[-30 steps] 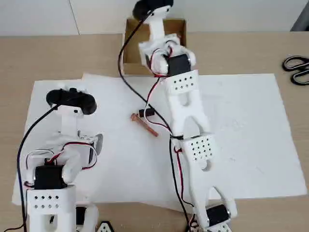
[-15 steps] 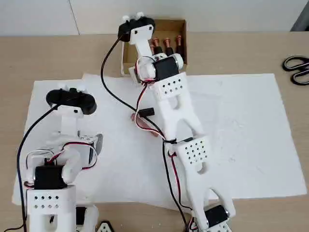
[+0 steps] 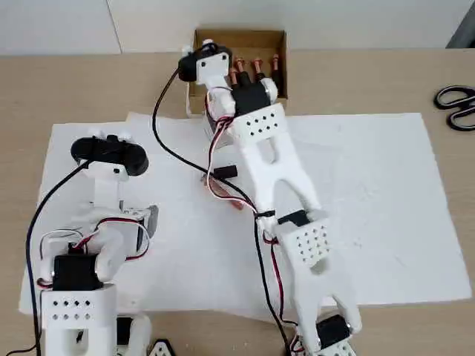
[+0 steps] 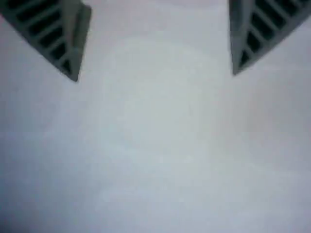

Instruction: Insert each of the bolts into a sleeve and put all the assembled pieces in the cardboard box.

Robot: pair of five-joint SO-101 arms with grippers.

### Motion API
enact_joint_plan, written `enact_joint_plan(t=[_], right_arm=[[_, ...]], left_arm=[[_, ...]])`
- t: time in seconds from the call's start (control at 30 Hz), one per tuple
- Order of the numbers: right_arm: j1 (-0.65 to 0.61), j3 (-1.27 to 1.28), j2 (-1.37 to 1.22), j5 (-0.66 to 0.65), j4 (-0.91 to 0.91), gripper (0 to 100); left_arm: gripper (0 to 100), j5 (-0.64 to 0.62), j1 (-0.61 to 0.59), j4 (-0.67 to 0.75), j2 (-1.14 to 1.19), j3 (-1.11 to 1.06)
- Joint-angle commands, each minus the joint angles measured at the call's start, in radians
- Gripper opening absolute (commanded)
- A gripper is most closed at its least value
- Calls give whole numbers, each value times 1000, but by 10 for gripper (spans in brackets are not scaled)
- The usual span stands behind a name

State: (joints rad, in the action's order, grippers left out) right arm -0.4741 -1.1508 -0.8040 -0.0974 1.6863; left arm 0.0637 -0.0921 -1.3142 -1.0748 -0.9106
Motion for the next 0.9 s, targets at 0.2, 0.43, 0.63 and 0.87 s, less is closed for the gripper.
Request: enact_joint_plan(t=[0.2,0.43,0.63,0.87], right_arm=[[2,611,516,-316,-16,121],[4,628,613,-140,-111,119],[-2,626,521,-137,-156,121],[-82,624,435,-583,-36,121]], left_arm=[[192,3,-8,2,-6,2],[192,3,-8,2,-6,2],[192,3,-8,2,-6,2],[192,3,-8,2,-6,2]])
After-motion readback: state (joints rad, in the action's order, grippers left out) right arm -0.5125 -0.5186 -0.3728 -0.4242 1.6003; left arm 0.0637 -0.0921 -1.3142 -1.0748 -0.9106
